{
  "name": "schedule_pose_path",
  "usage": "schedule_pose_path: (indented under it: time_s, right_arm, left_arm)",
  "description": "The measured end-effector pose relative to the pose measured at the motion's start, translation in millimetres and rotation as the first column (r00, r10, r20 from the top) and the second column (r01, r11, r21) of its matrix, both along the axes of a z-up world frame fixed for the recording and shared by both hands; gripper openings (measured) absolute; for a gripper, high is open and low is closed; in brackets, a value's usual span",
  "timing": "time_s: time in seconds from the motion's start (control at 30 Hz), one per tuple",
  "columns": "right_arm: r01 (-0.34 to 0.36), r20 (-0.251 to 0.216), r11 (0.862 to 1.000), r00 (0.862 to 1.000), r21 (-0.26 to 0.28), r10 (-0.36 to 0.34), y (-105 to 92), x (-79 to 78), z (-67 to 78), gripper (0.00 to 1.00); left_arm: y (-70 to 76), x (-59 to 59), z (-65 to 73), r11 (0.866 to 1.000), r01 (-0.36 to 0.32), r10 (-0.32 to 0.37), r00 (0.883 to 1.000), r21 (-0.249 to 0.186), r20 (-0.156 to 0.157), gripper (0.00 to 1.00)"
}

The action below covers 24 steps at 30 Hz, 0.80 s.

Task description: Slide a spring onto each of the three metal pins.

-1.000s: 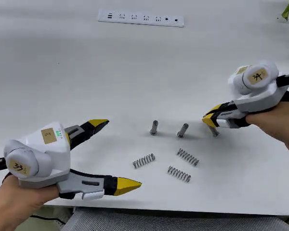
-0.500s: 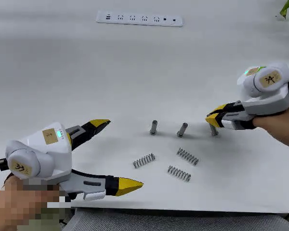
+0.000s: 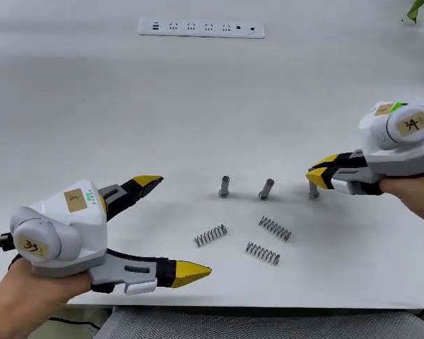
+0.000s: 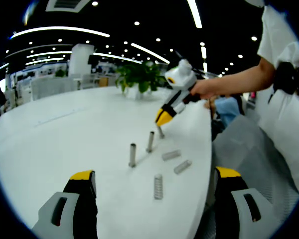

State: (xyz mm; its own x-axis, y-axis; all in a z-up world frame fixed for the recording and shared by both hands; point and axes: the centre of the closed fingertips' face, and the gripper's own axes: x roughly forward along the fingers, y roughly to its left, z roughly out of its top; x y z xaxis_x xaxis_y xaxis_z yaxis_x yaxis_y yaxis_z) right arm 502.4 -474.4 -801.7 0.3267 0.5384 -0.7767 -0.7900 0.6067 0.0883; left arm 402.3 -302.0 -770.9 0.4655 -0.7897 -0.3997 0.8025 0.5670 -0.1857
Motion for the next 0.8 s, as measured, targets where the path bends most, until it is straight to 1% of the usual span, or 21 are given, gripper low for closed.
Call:
schedule_pose_path:
  time_s: [0.33,0.53,0.8]
  right_arm:
    - [0.018,0.015,1.000,1.000,0.014,-0.018,-6.2,-7.4,4.3,0.09]
    - [0.023,0.013,1.000,1.000,0.015,-0.023,-12.3,-5.8,3.4,0.09]
    - [0.014,0.016,1.000,1.000,0.008,-0.014,-14.2,-7.9,5.2,0.09]
  left_arm:
    - [-3.9,-0.4,1.0,1.000,0.006,-0.006,1.000,0.006,0.002,1.00]
    - [-6.0,-0.7,0.9,1.000,0.011,-0.011,1.000,0.010,-0.002,1.00]
    - [-6.8,1.2,1.5,1.000,0.018,-0.018,1.000,0.019,-0.002,1.00]
